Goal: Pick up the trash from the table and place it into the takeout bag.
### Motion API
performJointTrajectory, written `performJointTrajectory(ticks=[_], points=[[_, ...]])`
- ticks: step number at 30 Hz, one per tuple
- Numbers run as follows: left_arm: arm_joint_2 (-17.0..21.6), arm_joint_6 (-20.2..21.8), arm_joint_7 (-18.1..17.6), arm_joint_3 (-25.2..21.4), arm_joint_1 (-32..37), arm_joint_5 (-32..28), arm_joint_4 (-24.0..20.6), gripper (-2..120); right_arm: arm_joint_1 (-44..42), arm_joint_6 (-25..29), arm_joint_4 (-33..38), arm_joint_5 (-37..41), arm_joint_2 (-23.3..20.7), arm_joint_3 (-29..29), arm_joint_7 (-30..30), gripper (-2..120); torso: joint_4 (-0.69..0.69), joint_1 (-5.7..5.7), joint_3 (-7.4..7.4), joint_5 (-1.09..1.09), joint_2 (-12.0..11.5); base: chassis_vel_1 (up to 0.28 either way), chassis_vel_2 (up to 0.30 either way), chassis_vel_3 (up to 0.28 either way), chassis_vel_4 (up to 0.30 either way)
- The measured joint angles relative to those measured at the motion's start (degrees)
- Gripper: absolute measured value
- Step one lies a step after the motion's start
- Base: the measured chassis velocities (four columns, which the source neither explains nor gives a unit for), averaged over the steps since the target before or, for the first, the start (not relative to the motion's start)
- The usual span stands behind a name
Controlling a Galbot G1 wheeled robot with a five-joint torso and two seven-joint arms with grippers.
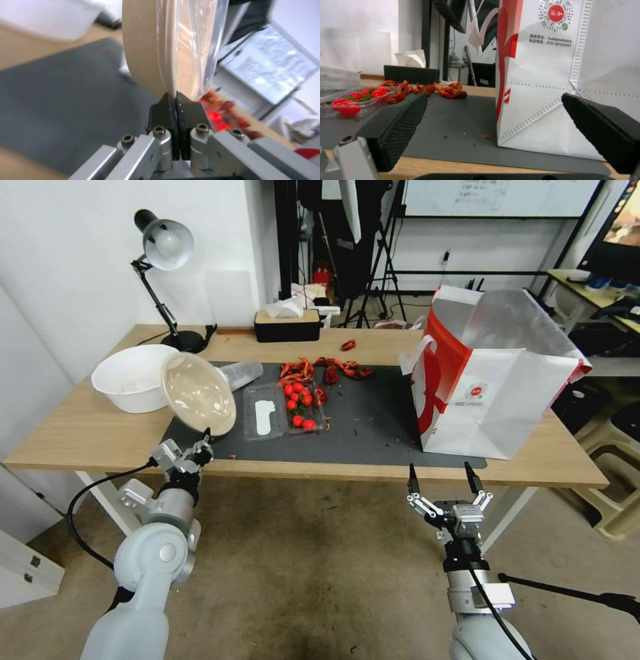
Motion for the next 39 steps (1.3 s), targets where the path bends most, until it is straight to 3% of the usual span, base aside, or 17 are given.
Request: performJointTrajectory(ticks=[5,13,16,26,30,33,39], points=[[1.9,-5.1,6.7,1.2,0.5,3.0,-0.7,0,-0.4,0.0,0.2,0.0,0.2,0.0,0.1,100,0.0,0.0,0.0,0.0,0.0,0.0,0.0,0.0,0.0],[5.6,-10.5,12.5,2.7,0.1,6.5,-1.3,0,-1.2,-0.2,0.2,-0.5,0.6,0.0,0.4,100,0.0,0.0,0.0,-0.01,0.0,0.0,0.0,0.0,0.0],[6.2,-10.9,12.9,2.9,0.0,6.8,-1.5,0,-1.2,-0.3,0.2,-0.6,0.6,0.0,0.4,100,0.0,0.0,0.0,0.0,0.0,0.0,0.0,0.0,0.0],[13.3,-12.9,16.0,4.8,-3.1,6.1,-1.4,0,-1.4,-0.9,0.3,-1.0,0.8,-0.2,0.4,100,0.0,0.0,0.0,-0.01,0.0,0.0,0.0,0.0,0.0],[17.6,-13.5,17.1,6.4,-5.6,4.6,-0.6,0,-1.5,-1.2,0.3,-1.0,0.7,-0.3,0.4,100,0.0,0.0,0.0,-0.01,0.0,0.0,0.0,0.0,0.0],[22.8,-14.1,18.3,9.3,-10.0,2.9,0.9,0,-1.8,-1.4,0.3,-1.1,0.8,-0.3,0.5,100,0.0,0.0,0.01,-0.01,0.0,0.0,0.0,0.0,0.0],[26.6,-14.3,19.0,13.1,-15.7,0.9,2.6,0,-2.0,-1.5,0.2,-1.3,1.0,-0.3,0.5,100,-0.01,0.0,0.01,-0.01,0.0,0.0,0.0,0.0,0.0]])
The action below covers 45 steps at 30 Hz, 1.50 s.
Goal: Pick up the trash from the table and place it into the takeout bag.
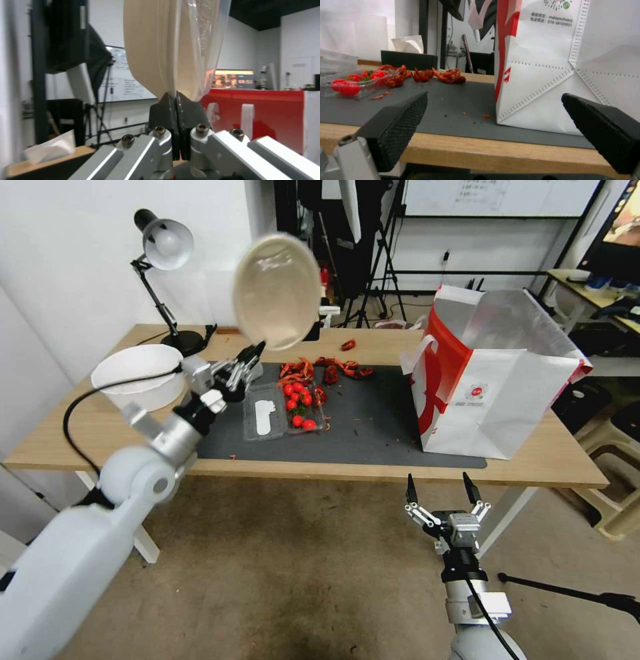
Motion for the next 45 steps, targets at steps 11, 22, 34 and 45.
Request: performJointTrajectory(ticks=[11,22,34,45], points=[[4.6,-0.3,2.5,19.9,-22.5,-6.8,8.6,0,0.2,0.0,-0.9,-0.4,0.4,0.2,0.0,100,0.01,0.01,0.0,0.02,0.0,0.0,0.0,0.0,0.0],[-3.0,0.4,2.2,40.7,-47.7,-11.5,18.3,0,1.1,0.0,-1.7,-0.7,0.6,0.5,0.0,100,0.01,0.0,0.0,0.03,0.0,0.0,0.0,0.0,0.0],[-22.9,0.5,3.1,59.5,-67.4,-13.6,38.7,0,1.7,0.3,-1.5,-0.5,1.5,1.8,0.5,100,0.02,0.0,-0.01,0.02,0.0,0.0,0.0,0.0,0.0],[-23.9,3.6,4.5,61.7,-69.3,-12.3,43.4,18,1.9,0.6,-1.5,-0.4,2.0,1.7,0.6,100,0.01,0.0,-0.01,0.01,0.0,0.0,0.0,0.0,0.0]])
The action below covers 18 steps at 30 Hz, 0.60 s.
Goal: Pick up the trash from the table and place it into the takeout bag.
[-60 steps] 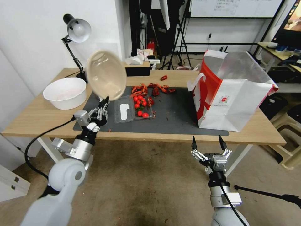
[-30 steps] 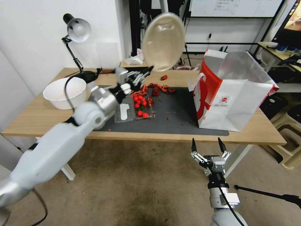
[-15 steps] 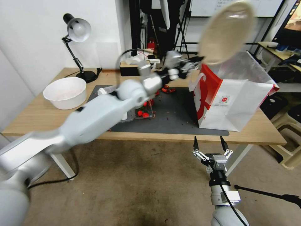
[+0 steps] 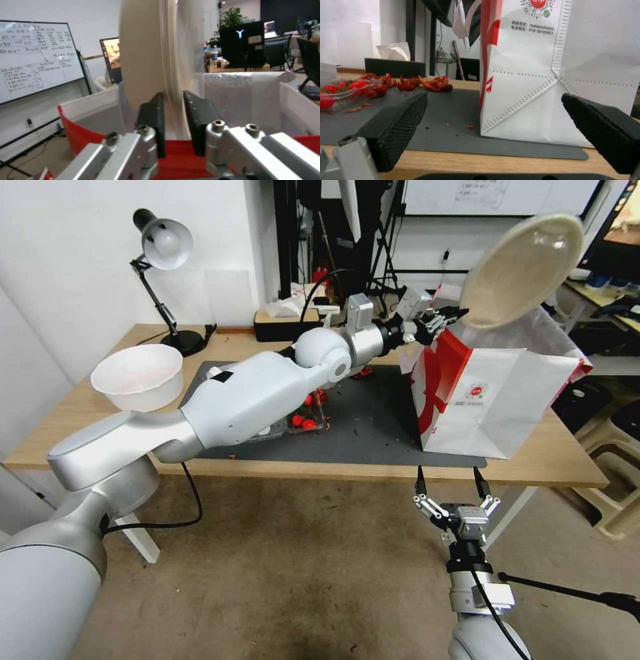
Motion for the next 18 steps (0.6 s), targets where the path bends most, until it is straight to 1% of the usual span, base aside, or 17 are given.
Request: performJointTrajectory(ticks=[3,4,6,7,8,9,11,12,13,14,15,17,18], points=[[0.1,0.3,-1.1,-0.1,-0.2,0.1,-0.1,29,0.2,0.0,0.0,0.1,0.0,-0.1,0.0,100,0.0,0.0,0.0,-0.01,0.0,0.0,0.0,0.0,0.0],[0.1,0.3,-1.1,-0.1,-0.2,0.1,-0.1,29,0.2,0.0,0.0,0.1,0.0,-0.1,0.0,100,0.0,0.0,0.0,-0.01,0.0,0.0,0.0,0.0,0.0],[0.1,0.3,-1.9,-1.0,-0.3,0.1,-0.4,41,0.2,0.0,0.0,0.1,0.0,-0.1,0.0,100,-0.01,0.0,0.0,0.0,0.0,0.0,0.0,0.0,0.0],[0.1,0.3,-2.4,-1.5,-0.3,0.1,-0.7,44,0.2,-0.1,0.0,0.2,0.0,-0.1,0.0,100,-0.01,0.0,0.0,0.0,0.0,0.0,0.0,0.0,0.0],[0.1,0.3,-2.4,-1.5,-0.3,0.1,-0.7,44,0.2,-0.1,0.0,0.2,0.0,-0.1,0.0,100,-0.01,0.0,0.0,0.0,0.0,0.0,0.0,0.0,0.0],[0.2,0.3,-2.9,-2.3,-0.2,0.1,-1.1,51,0.2,-0.1,0.1,0.2,-0.1,-0.1,0.0,100,-0.01,0.0,0.0,0.0,0.0,0.0,0.0,0.0,0.0],[0.3,0.3,-3.2,-2.8,0.0,0.1,-1.3,53,0.2,-0.1,0.1,0.2,-0.1,-0.1,0.0,100,-0.01,0.0,0.0,0.0,0.0,0.0,0.0,0.0,0.0],[0.5,0.3,-3.6,-3.5,0.3,0.1,-1.8,58,0.2,-0.2,0.2,0.2,-0.1,-0.1,0.0,100,-0.01,0.0,0.0,-0.01,0.0,0.0,0.0,0.0,0.0],[0.6,0.3,-3.8,-3.7,0.4,0.1,-2.0,59,0.2,-0.2,0.2,0.2,-0.1,-0.1,0.0,100,-0.01,0.0,0.0,-0.01,0.0,0.0,0.0,0.0,0.0],[0.7,0.3,-4.0,-3.9,0.6,0.1,-2.2,66,0.2,-0.2,0.2,0.2,-0.1,-0.1,0.0,100,-0.01,0.0,0.0,0.0,0.0,0.0,0.0,0.0,0.0],[0.7,0.3,-4.0,-3.9,0.6,0.1,-2.2,66,0.2,-0.2,0.2,0.2,-0.1,-0.1,0.0,100,-0.01,0.0,0.0,0.0,0.0,0.0,0.0,0.0,0.0],[1.3,0.2,-4.9,-4.9,1.4,0.1,-3.3,81,0.2,-0.3,0.3,0.2,-0.1,-0.1,0.0,100,-0.01,0.0,0.0,0.0,0.0,0.0,0.0,0.0,0.0],[1.8,0.2,-5.5,-5.5,2.0,0.2,-4.1,84,0.1,-0.3,0.4,0.2,0.0,-0.1,0.0,100,-0.02,0.0,0.0,-0.01,0.0,0.0,0.0,0.0,0.0]])
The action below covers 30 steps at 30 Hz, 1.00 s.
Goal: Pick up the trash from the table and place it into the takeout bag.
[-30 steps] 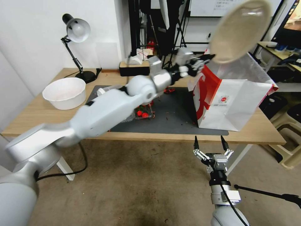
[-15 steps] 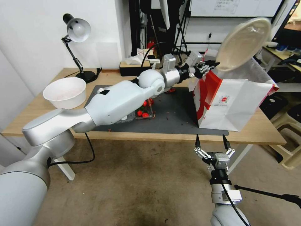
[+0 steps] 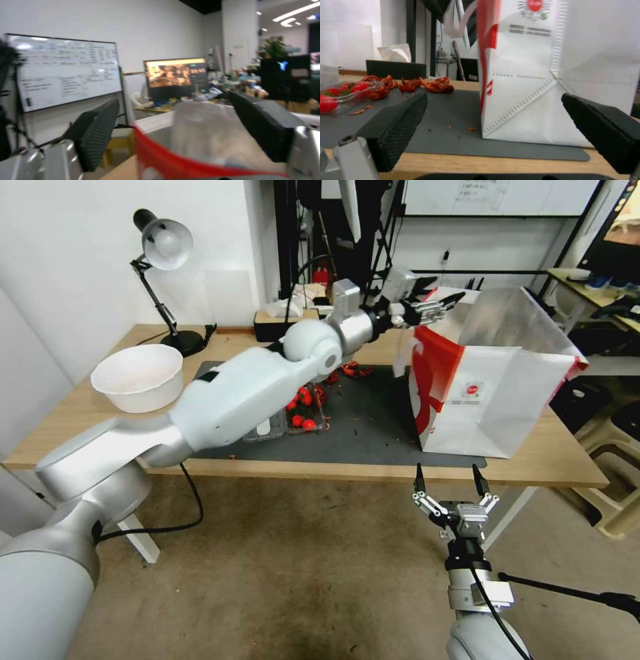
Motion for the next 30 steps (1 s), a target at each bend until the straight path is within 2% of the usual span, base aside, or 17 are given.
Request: performJointTrajectory(ticks=[2,5,13,15,18,20,22,23,26,27,29,30], points=[[0.3,0.0,-0.3,-0.3,0.4,0.1,-0.4,86,0.0,0.0,0.0,0.0,0.0,0.0,0.0,100,0.0,0.0,0.0,0.0,0.0,0.0,0.0,0.0,0.0],[1.7,-0.4,-1.6,-1.9,2.0,0.5,-1.9,99,-0.2,-0.1,0.2,0.0,0.1,0.0,0.0,100,0.0,0.0,0.0,0.0,0.0,0.0,0.0,0.0,0.0],[5.3,-0.4,-3.7,-6.8,5.9,0.8,-5.7,100,-0.6,-0.2,0.4,-0.1,0.2,-0.1,0.0,100,0.02,0.0,0.0,-0.03,0.0,0.0,0.0,0.0,0.0],[6.7,-0.3,-4.1,-8.2,7.1,0.8,-6.6,100,-0.7,-0.2,0.4,-0.2,0.2,-0.2,0.0,100,0.01,0.0,0.0,-0.02,0.0,0.0,0.0,0.0,0.0],[11.6,-0.3,-4.8,-12.1,10.8,0.8,-8.9,100,-0.8,-0.3,0.4,-0.4,0.2,-0.3,0.0,100,0.01,0.0,0.0,-0.02,0.0,0.0,0.0,0.0,0.0],[12.3,-0.3,-4.9,-12.7,11.4,0.9,-9.3,100,-0.8,-0.3,0.4,-0.4,0.2,-0.4,0.0,100,0.03,0.0,0.0,-0.02,0.0,0.0,0.0,0.0,0.0],[15.3,-0.3,-5.6,-17.2,15.5,1.3,-11.2,100,-0.8,-0.3,0.4,-0.5,0.2,-0.5,0.0,100,0.04,0.0,0.0,-0.03,0.0,0.0,0.0,0.0,0.0],[15.3,-0.3,-5.6,-17.2,15.5,1.3,-11.2,100,-0.8,-0.3,0.4,-0.5,0.2,-0.5,0.0,100,0.04,0.0,0.0,-0.03,0.0,0.0,0.0,0.0,0.0],[17.9,-0.2,-6.4,-23.3,21.6,2.1,-13.5,100,-0.8,-0.4,0.4,-0.5,0.0,-0.8,0.0,100,0.02,0.0,-0.01,0.0,0.0,0.0,0.0,0.0,0.0],[17.9,-0.2,-6.4,-23.3,21.6,2.1,-13.5,100,-0.8,-0.4,0.4,-0.5,0.0,-0.8,0.0,100,0.02,0.0,-0.01,0.0,0.0,0.0,0.0,0.0,0.0],[19.7,0.2,-8.1,-27.9,28.3,3.0,-16.0,100,-0.7,-0.7,0.4,-0.5,-0.1,-0.9,0.0,100,0.03,-0.01,0.0,-0.01,0.0,0.0,0.0,0.0,0.0],[20.5,0.7,-11.4,-31.0,34.0,4.5,-18.8,100,-0.5,-0.8,0.4,-0.5,-0.3,-1.2,0.0,100,0.02,0.0,-0.01,-0.02,0.0,0.0,0.0,0.0,0.0]])
